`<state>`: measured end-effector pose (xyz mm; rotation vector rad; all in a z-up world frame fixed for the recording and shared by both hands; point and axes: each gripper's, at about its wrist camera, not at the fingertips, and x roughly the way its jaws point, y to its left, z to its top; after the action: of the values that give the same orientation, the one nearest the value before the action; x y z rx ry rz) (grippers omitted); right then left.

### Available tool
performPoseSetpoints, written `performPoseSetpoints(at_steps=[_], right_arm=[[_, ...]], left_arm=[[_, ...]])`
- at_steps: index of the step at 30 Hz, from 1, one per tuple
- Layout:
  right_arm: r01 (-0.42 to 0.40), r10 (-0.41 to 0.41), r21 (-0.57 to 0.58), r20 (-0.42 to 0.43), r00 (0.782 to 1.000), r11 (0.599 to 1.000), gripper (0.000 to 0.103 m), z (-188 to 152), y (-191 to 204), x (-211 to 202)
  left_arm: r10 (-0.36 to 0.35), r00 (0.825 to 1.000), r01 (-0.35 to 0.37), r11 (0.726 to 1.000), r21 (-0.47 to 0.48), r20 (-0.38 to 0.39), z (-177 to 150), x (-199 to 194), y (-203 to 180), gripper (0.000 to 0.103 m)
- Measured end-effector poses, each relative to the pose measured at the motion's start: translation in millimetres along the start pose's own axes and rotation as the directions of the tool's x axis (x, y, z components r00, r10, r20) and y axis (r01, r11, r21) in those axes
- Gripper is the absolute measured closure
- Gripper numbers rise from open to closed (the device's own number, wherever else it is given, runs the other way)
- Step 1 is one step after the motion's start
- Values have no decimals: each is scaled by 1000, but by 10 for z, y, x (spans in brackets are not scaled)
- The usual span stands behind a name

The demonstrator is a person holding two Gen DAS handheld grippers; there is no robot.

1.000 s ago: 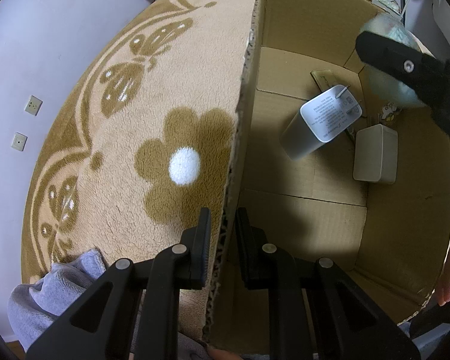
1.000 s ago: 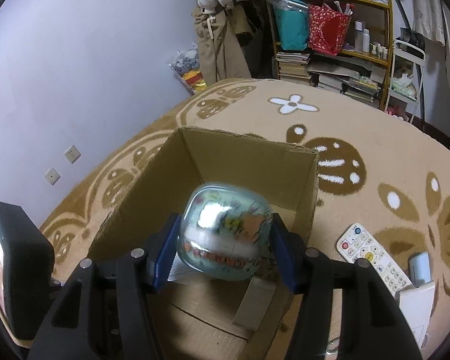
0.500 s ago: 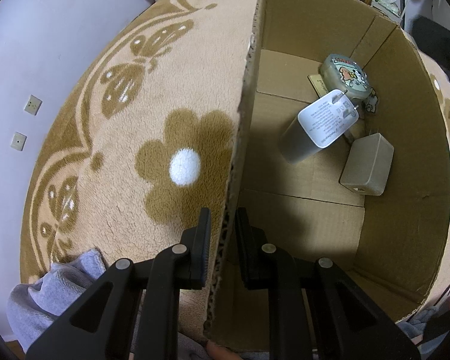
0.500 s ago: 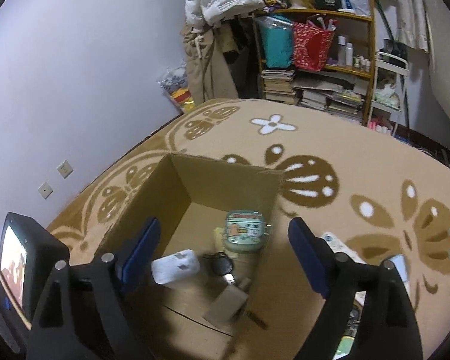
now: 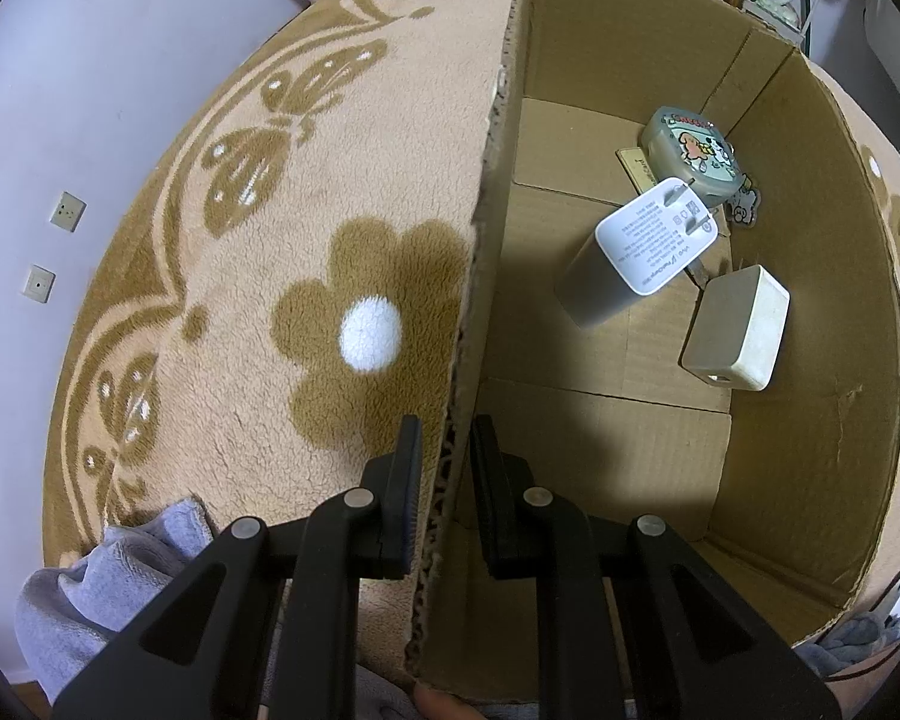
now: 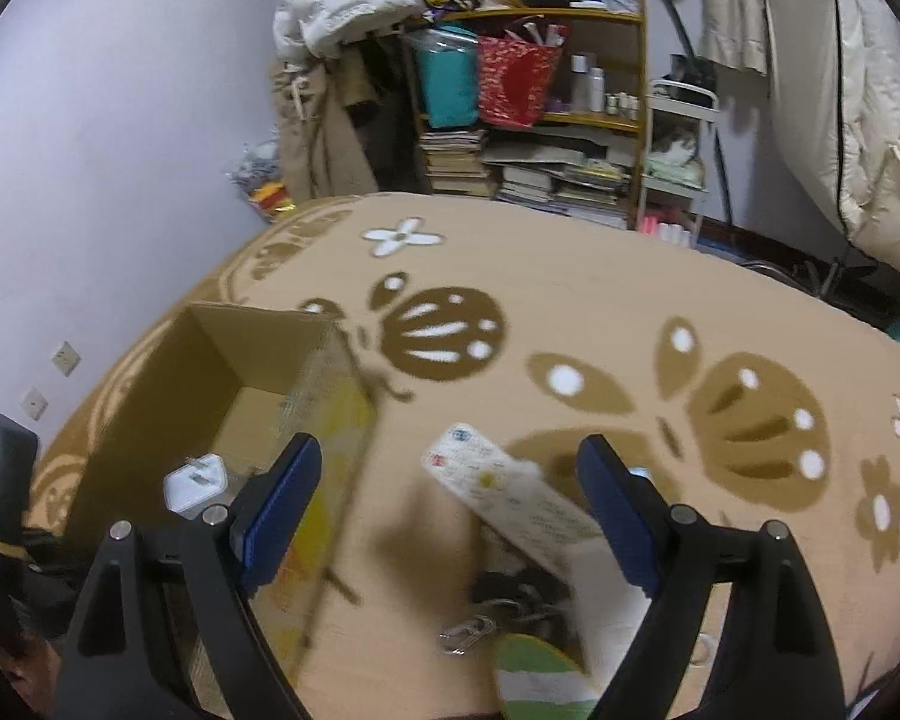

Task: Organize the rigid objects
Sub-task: 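Return the right gripper to the items and grasp the grey power adapter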

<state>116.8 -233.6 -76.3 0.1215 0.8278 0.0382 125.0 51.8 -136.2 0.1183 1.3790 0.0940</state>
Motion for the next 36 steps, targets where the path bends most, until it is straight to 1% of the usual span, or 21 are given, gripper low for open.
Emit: performPoseSetpoints(at_steps=[8,18,19,21,23,24,26,27,32,36], right_arm=[[61,-60,25,-67,996,998,11,-217,-308,110],[111,-102,45,-158,982,993,12,-471,-485,337],[116,-107,46,-163,981,992,13,-489,-494,355],[128,-117,50,-175,977,991,19,-525,-530,390],[137,-125,55,-187,974,989,20,-567,-568,422],[145,-132,55,-194,972,988,22,-593,-584,440],[160,-148,46,-209,967,986,27,-628,-596,481],[166,-153,43,-214,965,985,27,-641,-598,497],[209,-205,-4,-212,956,978,28,-682,-570,530],[261,-266,-53,-211,941,964,28,-708,-543,573]], left_arm=[[0,1000,0,1000,0,0,0,0,1,87],[0,1000,0,1000,1,1,-8,-9,-3,87],[0,1000,0,1000,0,1,-6,-7,-1,87],[0,1000,0,1000,0,1,-7,-9,-3,87],[1,1000,-1,1000,1,1,-6,-8,-2,87],[1,1000,-1,1000,1,2,-7,-9,-1,87],[0,1000,0,1000,1,1,-6,-7,0,87],[0,1000,0,1000,1,1,-6,-9,0,86],[0,1000,0,1000,1,1,-10,-11,-6,86],[-2,1000,2,1000,0,1,-10,-9,0,86]])
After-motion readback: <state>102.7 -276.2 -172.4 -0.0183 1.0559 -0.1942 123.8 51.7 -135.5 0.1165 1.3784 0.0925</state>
